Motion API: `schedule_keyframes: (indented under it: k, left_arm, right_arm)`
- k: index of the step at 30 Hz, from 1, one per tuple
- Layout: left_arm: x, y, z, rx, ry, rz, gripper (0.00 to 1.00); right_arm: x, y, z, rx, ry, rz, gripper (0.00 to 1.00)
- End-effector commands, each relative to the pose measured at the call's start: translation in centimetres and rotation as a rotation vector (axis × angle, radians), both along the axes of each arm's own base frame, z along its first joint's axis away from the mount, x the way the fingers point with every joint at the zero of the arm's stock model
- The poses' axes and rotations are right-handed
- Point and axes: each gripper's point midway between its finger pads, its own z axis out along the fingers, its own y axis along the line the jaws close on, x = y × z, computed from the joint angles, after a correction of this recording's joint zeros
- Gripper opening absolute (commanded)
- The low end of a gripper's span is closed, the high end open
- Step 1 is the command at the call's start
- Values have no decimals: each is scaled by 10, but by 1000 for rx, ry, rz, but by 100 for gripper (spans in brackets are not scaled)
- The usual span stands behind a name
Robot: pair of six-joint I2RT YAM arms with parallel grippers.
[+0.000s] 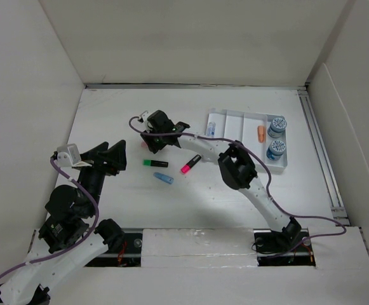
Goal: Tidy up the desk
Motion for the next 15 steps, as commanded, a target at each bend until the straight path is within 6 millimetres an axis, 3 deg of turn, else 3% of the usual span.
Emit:
schedule_keyframes:
  k: [1,3,5,6,11,12,13,15]
  left_arm:
    - [-2,2,10,-26,-39,1,61]
    - [-1,2,10,-25,-37,1,61]
    - [-1,1,9,-21,-34,0,61]
    - [-1,0,9,-21,-35,-2,61]
    - [-1,1,9,-21,-34,0,61]
    - [-1,1,10,-23,-37,0,61]
    - [-1,0,10,-22,-36,-3,61]
    - [-1,1,10,-23,-37,-2,61]
  right_arm:
    - [-17,6,-9,-53,1,13,46]
    - [-22,5,-6,-53,-11,9,37]
    - [-24,-5,-15,-79,-6,-19,31]
    - [-24,-6,-9,-67,-15,-27,25]
    - [-42,-12,-2,-16,25,-20,16]
    - [-49,-14,-8,5,35,-6,15]
    - [-49,-10,19,62,9,-8,14]
    - [-50,-9,35,123,-23,-11,13]
